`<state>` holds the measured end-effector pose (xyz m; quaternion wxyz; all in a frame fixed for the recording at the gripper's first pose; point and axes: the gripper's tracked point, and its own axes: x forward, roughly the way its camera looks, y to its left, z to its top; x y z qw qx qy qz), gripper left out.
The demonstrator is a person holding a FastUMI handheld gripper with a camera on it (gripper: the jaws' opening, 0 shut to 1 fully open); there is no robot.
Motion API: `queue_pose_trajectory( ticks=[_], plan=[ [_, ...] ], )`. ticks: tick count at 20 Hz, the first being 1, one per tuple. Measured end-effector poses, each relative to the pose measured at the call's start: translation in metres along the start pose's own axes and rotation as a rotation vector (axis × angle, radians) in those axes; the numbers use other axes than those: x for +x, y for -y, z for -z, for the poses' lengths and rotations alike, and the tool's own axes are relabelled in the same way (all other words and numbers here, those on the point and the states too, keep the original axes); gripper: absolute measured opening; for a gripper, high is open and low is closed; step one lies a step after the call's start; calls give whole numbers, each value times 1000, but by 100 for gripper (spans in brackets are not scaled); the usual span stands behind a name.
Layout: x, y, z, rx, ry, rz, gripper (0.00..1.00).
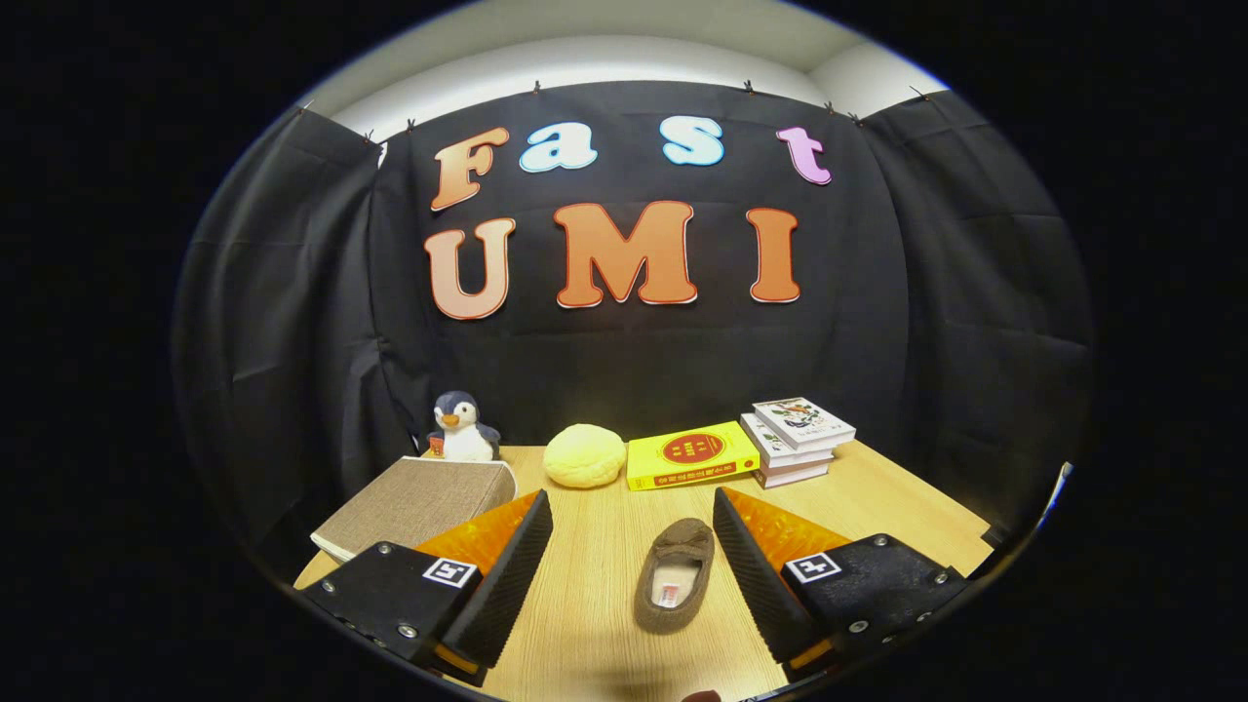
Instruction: Open the storage box then place both shoes into the box .Put the left shoe in first, then the right shoe, with the right side of both shoes facing outward in a uniform manner.
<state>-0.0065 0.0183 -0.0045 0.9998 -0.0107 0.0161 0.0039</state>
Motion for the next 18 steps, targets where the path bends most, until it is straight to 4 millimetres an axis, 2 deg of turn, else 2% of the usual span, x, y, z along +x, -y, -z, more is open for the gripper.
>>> queue_pose_trajectory(
  ticks=[6, 10, 14, 18],
  plan=[
    [3, -2, 4, -27, 8, -21, 99],
    [10, -16, 27, 65, -47, -122, 99],
    [24, -28, 63, 199, -164, -233, 99],
    [38, -55, 81, 418, -278, -396, 99]
  ],
)
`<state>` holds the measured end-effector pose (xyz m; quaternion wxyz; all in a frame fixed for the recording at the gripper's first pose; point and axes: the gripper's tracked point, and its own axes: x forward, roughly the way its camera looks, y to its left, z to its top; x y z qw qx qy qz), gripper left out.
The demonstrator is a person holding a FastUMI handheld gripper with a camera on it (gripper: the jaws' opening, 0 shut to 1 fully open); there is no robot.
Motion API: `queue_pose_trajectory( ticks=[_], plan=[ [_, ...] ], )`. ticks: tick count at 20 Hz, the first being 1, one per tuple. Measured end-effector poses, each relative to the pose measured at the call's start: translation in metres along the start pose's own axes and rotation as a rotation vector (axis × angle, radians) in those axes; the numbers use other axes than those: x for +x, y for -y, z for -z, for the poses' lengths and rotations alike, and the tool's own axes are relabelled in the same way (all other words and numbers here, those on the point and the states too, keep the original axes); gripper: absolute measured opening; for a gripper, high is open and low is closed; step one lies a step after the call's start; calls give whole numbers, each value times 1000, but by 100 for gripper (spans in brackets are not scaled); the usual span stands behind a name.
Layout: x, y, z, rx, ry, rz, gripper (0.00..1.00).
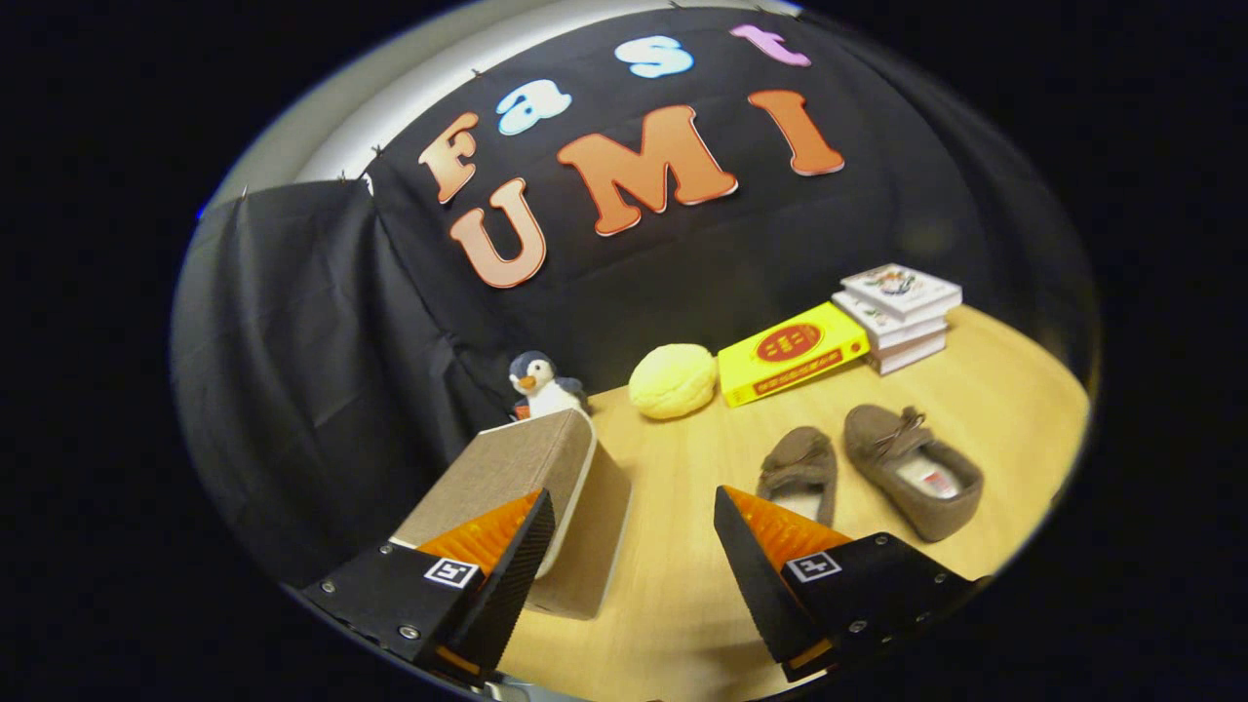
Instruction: Open the storage box then place both shoes into the box .Put the left shoe in first, then the right shoe, with the right side of both shoes facing outward in a uniform manner.
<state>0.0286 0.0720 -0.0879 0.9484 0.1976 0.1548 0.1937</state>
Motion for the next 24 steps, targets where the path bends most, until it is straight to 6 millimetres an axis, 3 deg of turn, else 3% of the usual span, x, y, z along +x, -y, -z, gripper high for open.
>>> queue_pose_trajectory(
  ticks=[7, 14, 20, 24],
  plan=[
    [48, -18, 20, 362, -200, -248, 98],
    [78, -45, 41, 612, -363, -465, 98],
    [86, -58, 62, 671, -457, -567, 97],
    [89, -61, 60, 723, -480, -613, 97]
  ],
)
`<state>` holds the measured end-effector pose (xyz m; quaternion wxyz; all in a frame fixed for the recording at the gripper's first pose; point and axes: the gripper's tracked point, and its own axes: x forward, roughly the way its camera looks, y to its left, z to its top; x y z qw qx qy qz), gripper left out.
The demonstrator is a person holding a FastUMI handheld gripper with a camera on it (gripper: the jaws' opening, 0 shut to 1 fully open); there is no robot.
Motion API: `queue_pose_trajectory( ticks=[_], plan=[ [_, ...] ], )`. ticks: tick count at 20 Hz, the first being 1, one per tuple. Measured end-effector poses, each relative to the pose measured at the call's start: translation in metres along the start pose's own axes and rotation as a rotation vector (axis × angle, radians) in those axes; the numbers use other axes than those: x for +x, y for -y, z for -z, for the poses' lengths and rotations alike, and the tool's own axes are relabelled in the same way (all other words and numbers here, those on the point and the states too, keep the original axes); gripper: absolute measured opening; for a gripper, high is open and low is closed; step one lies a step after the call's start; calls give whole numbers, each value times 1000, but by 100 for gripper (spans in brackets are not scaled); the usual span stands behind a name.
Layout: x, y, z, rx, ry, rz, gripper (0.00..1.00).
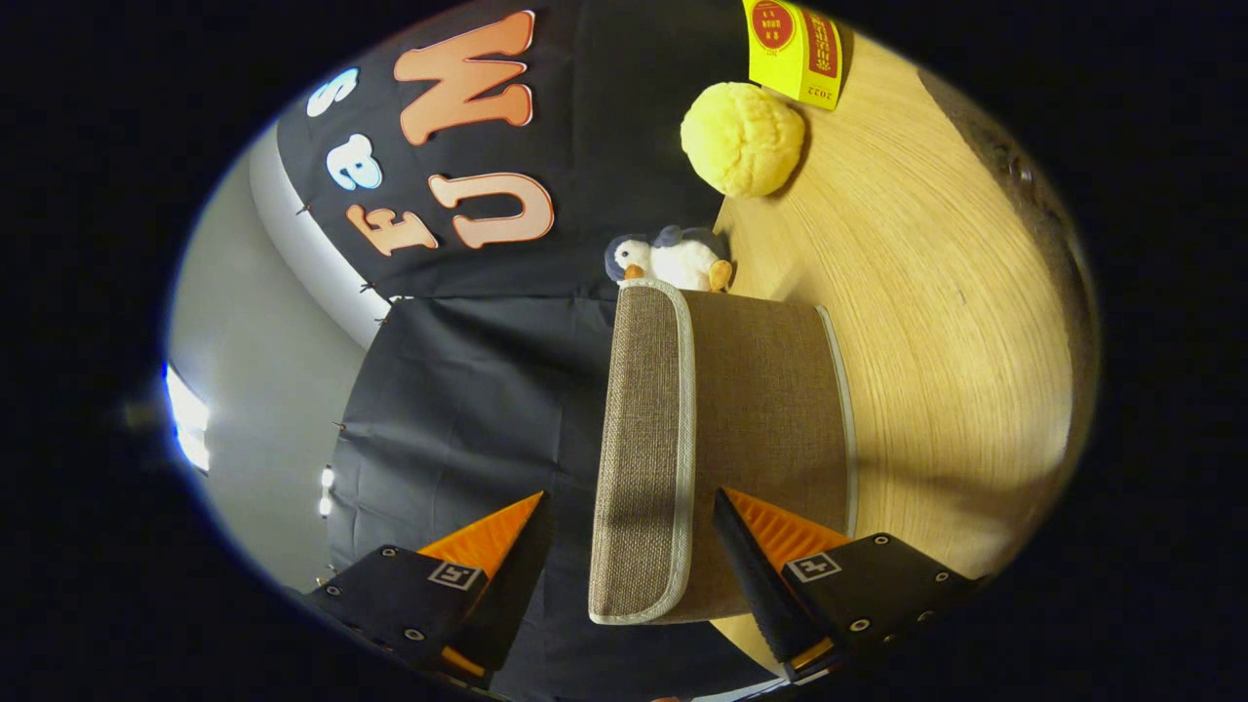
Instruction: Open the storage box then place both shoes into the box .Put the left shoe in first, then the right shoe, with the right side of both shoes facing outward in a uniform manner.
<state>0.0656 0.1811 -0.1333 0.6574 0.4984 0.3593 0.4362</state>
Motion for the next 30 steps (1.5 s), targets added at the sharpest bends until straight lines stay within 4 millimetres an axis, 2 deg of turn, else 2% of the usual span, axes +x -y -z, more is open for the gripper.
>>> queue_pose_trajectory(
  ticks=[3, 12, 18, 22, 23, 26, 28, 29, 30],
  plan=[
    [4, -4, 6, 7, -33, -41, 97],
    [5, -10, 4, 18, -50, -101, 97],
    [1, -17, 0, 24, -45, -119, 91],
    [-2, -12, -2, -13, -31, -90, 88],
    [-3, -13, -2, -20, -30, -90, 79],
    [1, -14, -1, -49, -37, -79, 65],
    [4, -1, -6, -45, -18, -15, 41],
    [3, -2, -5, -26, -25, -8, 20],
    [6, -3, -4, -4, -31, -1, 18]
  ],
)
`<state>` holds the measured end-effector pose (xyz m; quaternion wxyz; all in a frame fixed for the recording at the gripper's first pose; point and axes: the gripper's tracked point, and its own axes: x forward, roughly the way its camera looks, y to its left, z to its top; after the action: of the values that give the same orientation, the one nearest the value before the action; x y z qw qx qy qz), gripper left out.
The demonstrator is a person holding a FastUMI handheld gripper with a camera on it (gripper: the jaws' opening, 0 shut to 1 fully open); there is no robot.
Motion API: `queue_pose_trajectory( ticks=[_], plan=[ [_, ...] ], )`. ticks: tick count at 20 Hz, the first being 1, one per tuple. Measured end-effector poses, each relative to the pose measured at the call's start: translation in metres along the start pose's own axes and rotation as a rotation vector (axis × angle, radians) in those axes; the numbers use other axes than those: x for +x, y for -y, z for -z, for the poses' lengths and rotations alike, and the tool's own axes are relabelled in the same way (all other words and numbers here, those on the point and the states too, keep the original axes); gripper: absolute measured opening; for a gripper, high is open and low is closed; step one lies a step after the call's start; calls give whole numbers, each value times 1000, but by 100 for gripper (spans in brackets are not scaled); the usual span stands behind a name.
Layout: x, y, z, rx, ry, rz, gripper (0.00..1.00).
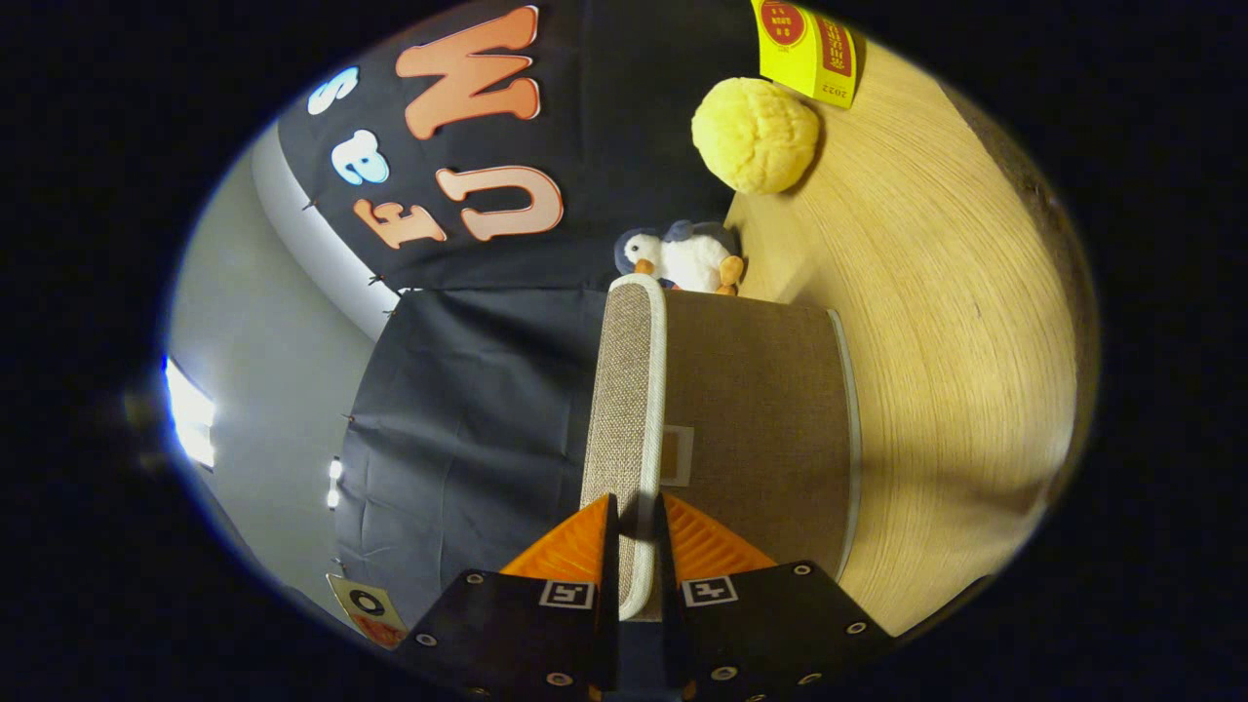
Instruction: Open the storage box then place both shoes into the box .Put the left shoe in first, then the right shoe, with the right side of both shoes facing outward in a uniform manner.
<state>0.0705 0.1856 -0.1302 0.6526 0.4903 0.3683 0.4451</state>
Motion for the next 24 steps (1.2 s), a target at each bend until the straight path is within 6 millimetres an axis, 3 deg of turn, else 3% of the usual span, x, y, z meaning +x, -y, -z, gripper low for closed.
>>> queue_pose_trajectory(
  ticks=[3, 11, 18, 24],
  plan=[
    [-8, -12, -4, -31, 33, -3, 2],
    [-5, -48, -3, -114, 80, -1, 0],
    [10, -118, -2, -241, 119, 12, 0],
    [52, -186, 10, -340, 146, 21, 0]
  ],
)
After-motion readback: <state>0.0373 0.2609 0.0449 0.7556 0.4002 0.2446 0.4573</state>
